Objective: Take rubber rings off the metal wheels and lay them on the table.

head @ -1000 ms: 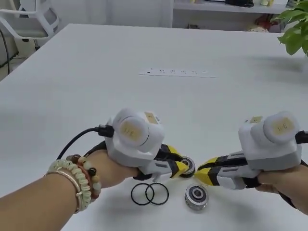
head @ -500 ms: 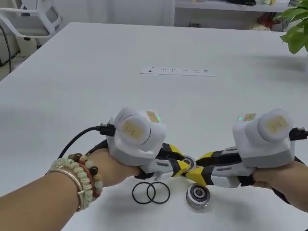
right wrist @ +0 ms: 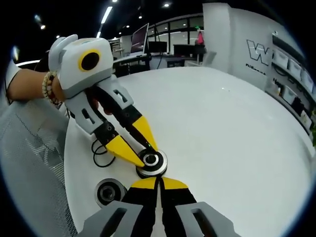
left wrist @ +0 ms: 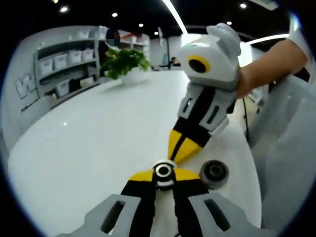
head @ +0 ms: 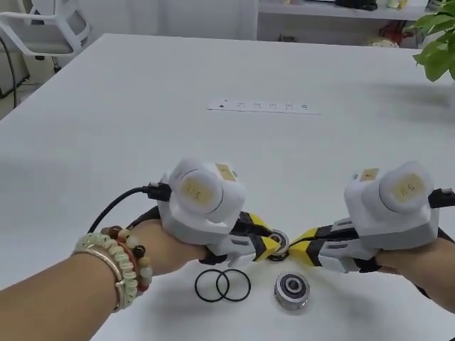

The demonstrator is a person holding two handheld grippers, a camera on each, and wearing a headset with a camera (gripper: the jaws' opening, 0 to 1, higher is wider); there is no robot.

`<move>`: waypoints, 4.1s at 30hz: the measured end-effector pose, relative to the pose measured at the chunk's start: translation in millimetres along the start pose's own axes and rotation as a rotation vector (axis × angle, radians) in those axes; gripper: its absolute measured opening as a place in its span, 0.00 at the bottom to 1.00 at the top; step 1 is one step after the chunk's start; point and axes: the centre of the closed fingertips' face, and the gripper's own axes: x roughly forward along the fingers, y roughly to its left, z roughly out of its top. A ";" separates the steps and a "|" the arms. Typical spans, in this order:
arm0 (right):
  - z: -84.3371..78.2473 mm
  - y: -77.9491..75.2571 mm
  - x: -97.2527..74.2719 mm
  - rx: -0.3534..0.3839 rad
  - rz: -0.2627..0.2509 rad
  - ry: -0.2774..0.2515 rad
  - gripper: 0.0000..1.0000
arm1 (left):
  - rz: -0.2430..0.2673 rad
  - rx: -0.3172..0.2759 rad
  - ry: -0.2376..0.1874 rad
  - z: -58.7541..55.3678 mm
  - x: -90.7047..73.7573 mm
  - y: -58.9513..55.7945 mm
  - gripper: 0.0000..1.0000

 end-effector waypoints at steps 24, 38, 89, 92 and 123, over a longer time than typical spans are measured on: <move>13.5 -2.6 -8.2 0.323 0.019 -0.070 0.00 | 0.006 0.014 0.004 0.4 1.4 -1.3 0.13; 19.6 5.5 -9.5 0.307 0.027 -0.070 0.00 | 0.006 0.019 0.009 -0.1 1.3 -1.0 0.13; 34.5 8.3 -19.4 0.328 0.056 -0.136 0.00 | -0.025 -0.015 0.025 9.4 -14.0 -9.5 0.29; 35.2 8.2 -21.1 0.322 0.053 -0.142 0.00 | -0.031 0.008 0.023 13.6 -16.5 -12.4 0.39; 83.9 41.7 -40.4 0.307 0.131 -0.245 0.00 | 0.020 0.113 0.109 3.2 -137.1 -30.1 0.62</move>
